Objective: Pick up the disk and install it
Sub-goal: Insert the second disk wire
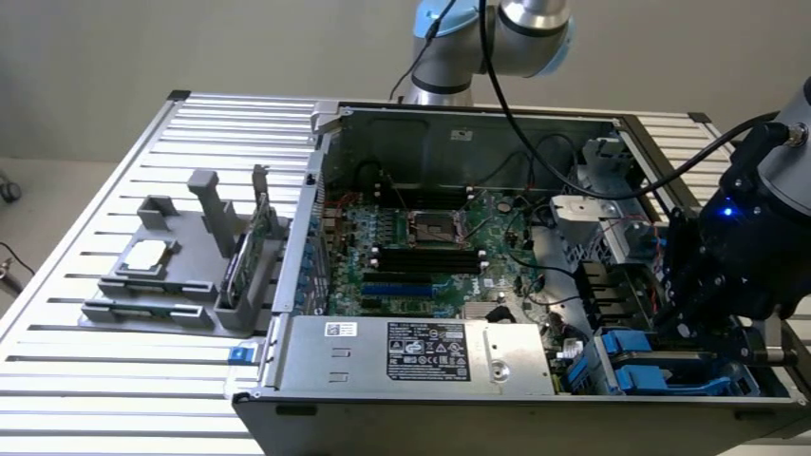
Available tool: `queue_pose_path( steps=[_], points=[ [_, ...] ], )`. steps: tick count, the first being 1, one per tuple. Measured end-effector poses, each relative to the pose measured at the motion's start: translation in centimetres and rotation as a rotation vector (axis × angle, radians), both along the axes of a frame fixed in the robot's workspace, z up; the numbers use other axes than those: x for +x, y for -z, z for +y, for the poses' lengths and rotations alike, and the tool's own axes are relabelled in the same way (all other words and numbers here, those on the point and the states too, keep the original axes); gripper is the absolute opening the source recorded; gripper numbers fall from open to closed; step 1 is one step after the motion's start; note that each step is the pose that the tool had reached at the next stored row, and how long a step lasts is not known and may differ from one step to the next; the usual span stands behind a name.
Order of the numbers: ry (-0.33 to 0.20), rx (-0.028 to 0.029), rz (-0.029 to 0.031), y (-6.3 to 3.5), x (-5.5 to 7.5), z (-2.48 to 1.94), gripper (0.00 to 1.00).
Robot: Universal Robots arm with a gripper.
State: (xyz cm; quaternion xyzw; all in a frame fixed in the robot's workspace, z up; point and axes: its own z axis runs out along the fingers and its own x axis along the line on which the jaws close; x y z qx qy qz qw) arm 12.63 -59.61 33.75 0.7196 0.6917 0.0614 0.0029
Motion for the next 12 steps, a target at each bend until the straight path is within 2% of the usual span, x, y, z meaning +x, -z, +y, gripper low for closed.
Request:
queue_pose_path(
  steps=[12],
  points=[
    [0.001, 0.0004, 0.0, -0.27, 0.0, 0.0, 0.16]
  ],
)
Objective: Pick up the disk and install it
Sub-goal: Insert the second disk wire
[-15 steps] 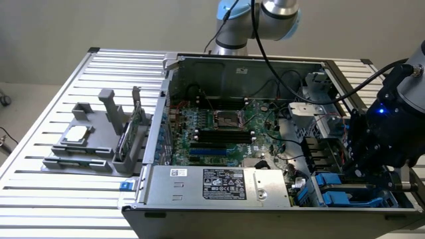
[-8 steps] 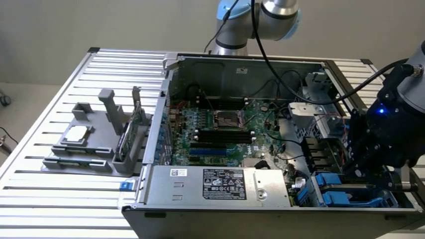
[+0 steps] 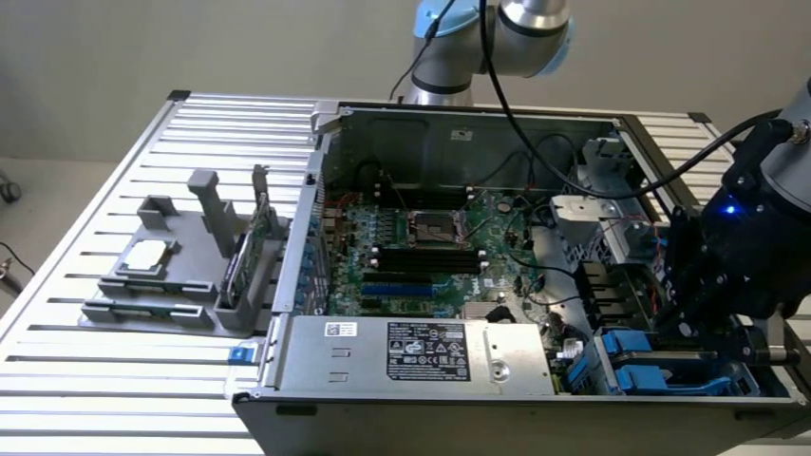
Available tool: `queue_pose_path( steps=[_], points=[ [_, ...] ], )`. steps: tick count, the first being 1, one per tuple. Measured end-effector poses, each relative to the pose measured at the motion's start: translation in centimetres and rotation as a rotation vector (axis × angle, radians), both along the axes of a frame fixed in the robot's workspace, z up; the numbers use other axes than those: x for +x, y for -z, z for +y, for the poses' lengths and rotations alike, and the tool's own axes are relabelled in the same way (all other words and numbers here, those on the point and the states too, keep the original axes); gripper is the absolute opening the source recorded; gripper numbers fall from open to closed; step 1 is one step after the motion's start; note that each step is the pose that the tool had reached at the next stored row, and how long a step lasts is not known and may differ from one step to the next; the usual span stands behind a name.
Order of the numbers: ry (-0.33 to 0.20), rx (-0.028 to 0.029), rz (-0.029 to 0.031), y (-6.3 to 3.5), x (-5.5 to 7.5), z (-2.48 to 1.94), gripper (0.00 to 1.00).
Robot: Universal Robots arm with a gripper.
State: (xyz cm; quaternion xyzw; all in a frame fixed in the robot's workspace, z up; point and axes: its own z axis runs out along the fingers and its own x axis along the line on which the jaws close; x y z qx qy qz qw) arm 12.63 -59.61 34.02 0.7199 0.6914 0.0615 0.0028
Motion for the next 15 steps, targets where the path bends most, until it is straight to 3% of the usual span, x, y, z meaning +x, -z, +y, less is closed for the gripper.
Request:
queue_pose_path(
  steps=[15],
  points=[
    [0.0, -0.0004, 0.0002, 0.16, 0.0, -0.23, 0.16]
  ],
)
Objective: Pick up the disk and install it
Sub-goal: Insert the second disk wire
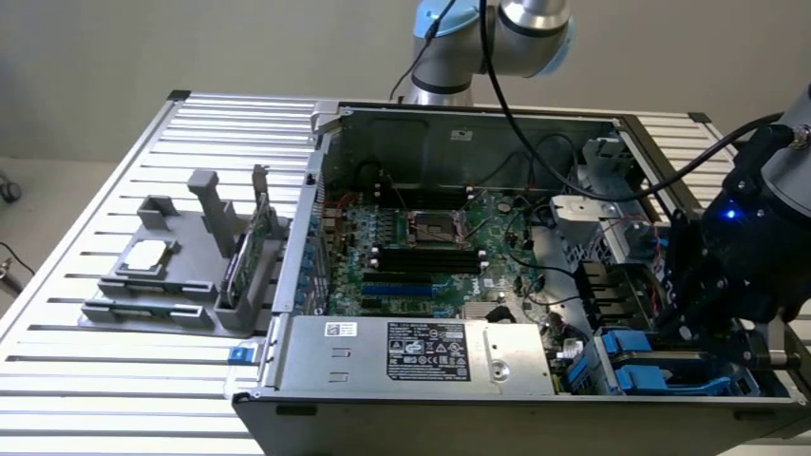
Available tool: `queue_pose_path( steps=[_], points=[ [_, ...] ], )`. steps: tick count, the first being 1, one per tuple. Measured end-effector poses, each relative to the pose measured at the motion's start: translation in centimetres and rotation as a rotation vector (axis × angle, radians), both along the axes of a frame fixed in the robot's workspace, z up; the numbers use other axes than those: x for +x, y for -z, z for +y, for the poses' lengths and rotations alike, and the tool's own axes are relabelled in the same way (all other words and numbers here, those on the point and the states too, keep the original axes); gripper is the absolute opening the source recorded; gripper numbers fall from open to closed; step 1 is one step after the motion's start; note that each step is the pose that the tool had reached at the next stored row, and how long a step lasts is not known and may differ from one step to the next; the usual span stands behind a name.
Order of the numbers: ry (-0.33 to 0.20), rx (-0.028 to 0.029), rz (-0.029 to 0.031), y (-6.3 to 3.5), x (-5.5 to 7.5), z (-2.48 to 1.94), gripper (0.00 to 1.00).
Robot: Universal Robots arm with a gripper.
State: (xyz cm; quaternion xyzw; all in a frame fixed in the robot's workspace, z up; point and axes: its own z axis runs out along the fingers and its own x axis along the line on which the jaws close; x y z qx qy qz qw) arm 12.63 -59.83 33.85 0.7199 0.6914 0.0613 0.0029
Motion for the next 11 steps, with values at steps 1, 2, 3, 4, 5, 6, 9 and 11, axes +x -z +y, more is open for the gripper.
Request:
queue_pose_path(
  steps=[1, 2, 3, 4, 5, 6, 9, 11],
  points=[
    [0.0, -0.0001, 0.0, 0.02, 0.0, -0.01, 0.16],
    [0.0, 0.0003, 0.0, 0.05, 0.0, -0.03, 0.16],
    [0.0, 0.0005, 0.0, 0.09, 0.0, -0.06, 0.16],
    [0.0, 0.0004, 0.0002, 0.1, 0.0, -0.08, 0.16],
    [0.0, 0.0005, 0.0002, 0.12, 0.0, -0.1, 0.16],
    [0.0, 0.0006, 0.0002, 0.14, 0.0, -0.11, 0.16],
    [0.0, 0.0016, 0.0004, 0.22, 0.0, -0.17, 0.16],
    [0.0, 0.0019, 0.0004, 0.27, 0.0, -0.2, 0.16]
  ],
)
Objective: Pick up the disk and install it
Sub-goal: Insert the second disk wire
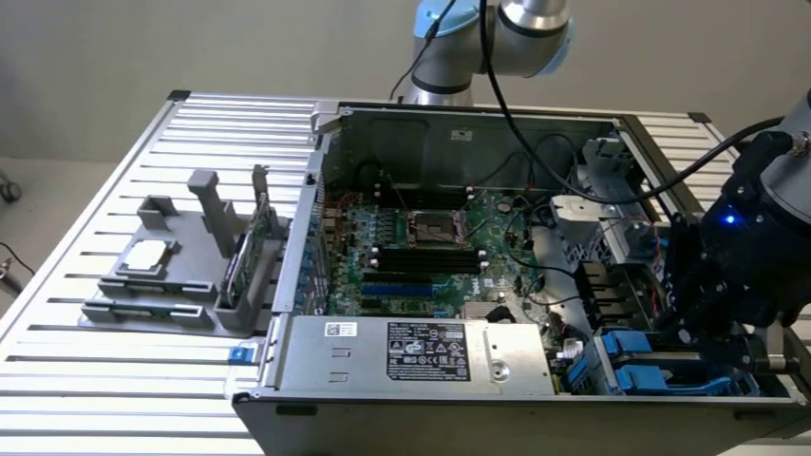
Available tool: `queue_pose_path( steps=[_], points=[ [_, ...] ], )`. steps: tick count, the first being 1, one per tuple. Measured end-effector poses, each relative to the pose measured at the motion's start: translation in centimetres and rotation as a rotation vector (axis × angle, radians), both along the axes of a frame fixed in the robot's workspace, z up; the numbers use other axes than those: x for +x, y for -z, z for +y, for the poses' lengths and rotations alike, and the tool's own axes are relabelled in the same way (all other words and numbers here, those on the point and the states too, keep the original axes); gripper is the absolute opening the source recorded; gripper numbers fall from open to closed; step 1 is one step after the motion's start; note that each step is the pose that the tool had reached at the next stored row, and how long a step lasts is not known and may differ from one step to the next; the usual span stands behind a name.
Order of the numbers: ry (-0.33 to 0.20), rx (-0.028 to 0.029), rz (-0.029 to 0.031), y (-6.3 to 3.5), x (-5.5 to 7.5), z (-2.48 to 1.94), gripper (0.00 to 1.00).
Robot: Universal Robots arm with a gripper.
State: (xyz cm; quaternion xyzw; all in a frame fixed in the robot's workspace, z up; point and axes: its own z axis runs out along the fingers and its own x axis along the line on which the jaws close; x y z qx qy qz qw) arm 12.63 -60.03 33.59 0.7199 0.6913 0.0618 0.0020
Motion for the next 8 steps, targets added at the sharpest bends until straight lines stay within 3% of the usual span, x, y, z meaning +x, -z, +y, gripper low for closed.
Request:
queue_pose_path(
  steps=[8],
  points=[
    [0.0, 0.0009, 0.0002, 0.22, 0.0, -0.08, 0.16]
  ],
)
